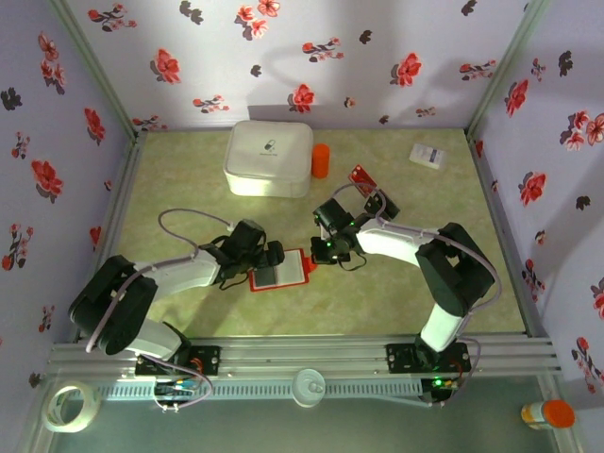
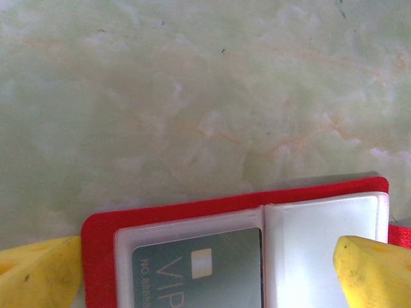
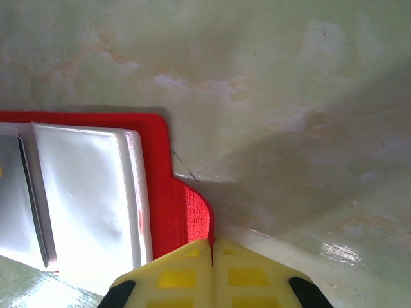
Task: Put the credit cards into the card holder
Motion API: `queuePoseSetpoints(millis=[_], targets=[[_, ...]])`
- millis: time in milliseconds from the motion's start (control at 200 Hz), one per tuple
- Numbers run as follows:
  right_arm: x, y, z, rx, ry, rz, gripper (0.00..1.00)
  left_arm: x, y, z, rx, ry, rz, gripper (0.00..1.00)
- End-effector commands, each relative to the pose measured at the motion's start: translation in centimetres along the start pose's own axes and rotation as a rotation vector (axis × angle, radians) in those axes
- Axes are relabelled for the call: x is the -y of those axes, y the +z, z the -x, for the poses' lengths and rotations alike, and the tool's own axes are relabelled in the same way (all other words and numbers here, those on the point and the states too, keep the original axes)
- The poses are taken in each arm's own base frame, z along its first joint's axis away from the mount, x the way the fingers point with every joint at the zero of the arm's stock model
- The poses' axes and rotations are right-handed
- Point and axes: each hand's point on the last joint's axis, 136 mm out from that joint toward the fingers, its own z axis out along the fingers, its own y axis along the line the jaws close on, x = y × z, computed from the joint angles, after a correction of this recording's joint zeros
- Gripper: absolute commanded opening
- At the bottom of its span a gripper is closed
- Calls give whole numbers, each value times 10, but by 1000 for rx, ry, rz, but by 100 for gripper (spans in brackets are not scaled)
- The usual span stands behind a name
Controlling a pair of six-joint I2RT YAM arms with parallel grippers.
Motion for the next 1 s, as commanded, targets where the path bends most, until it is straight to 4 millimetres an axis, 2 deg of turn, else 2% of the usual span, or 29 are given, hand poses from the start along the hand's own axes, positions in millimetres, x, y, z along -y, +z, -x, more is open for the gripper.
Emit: queuePoseSetpoints(millis=[0,130,425,600,730,800,920,995], targets=[[-2,5,-3,-15,17,21,0,17,-5,10,25,20,-84,100],[-2,6,-3,-17,21,23,0,33,-20,19,76,-2,-182,100],[-1,6,-5,-16,22,25,0,90,-43,29,105,-21,-425,100],[-2,6,-4,-16,25,30,0,120,-42,22,84,4,-480,100],[-2,6,-4,-14,27,30,0,129,-33,15,75,-30,-511,100],[-3,3,-3,-7,27,30,6,128,-26,10,69,-56,-514,100],[-4,-7,2,14,27,30,25,121,-16,2,66,-91,-502,100],[-4,-17,6,37,27,30,33,115,-10,-2,63,-109,-485,100]])
